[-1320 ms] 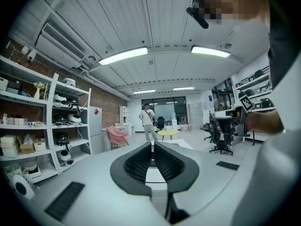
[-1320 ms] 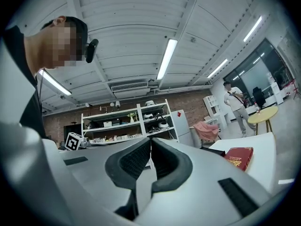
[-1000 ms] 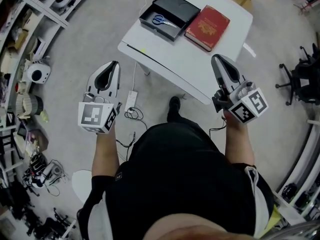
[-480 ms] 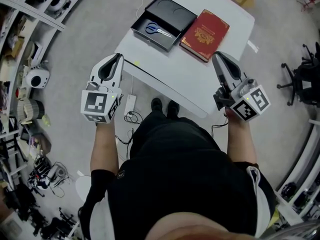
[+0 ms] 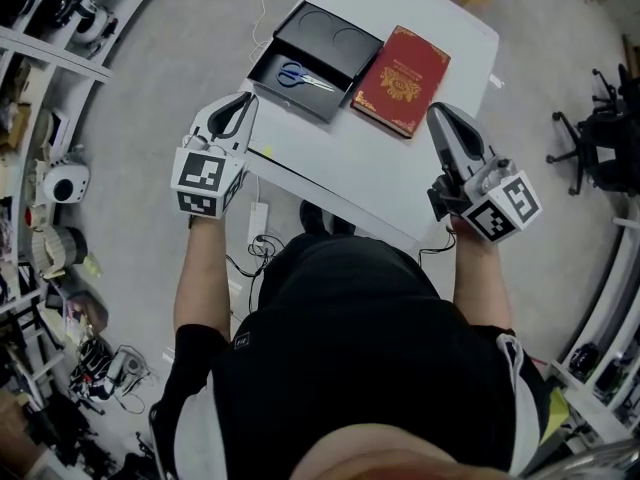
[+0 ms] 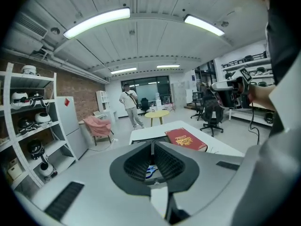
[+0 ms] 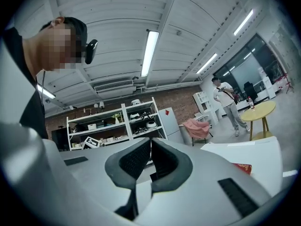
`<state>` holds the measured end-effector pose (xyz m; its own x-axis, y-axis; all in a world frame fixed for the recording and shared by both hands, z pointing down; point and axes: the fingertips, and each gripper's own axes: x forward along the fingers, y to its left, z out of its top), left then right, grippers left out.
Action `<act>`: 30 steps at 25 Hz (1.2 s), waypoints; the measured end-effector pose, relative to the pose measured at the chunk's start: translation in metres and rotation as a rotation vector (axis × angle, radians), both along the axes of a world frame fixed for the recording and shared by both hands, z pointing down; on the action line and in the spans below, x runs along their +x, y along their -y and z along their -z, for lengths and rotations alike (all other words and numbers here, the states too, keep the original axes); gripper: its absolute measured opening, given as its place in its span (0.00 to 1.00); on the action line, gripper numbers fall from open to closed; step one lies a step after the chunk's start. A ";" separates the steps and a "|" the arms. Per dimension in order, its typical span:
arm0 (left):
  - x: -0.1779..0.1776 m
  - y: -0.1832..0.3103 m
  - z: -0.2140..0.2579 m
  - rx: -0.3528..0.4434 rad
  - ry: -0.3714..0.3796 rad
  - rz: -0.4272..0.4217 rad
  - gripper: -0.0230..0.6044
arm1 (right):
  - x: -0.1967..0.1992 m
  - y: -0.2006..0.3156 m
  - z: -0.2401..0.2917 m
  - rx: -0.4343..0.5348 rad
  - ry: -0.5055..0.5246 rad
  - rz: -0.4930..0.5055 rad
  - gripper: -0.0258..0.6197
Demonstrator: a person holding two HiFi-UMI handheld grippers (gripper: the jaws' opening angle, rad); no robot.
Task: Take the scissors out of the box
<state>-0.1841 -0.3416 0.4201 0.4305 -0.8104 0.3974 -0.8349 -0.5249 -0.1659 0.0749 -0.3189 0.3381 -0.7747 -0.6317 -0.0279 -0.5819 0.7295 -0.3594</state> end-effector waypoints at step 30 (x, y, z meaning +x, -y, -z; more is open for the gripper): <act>0.035 0.142 -0.219 -0.420 0.640 -0.633 0.22 | 0.012 0.062 -0.083 -0.210 0.008 -0.108 0.09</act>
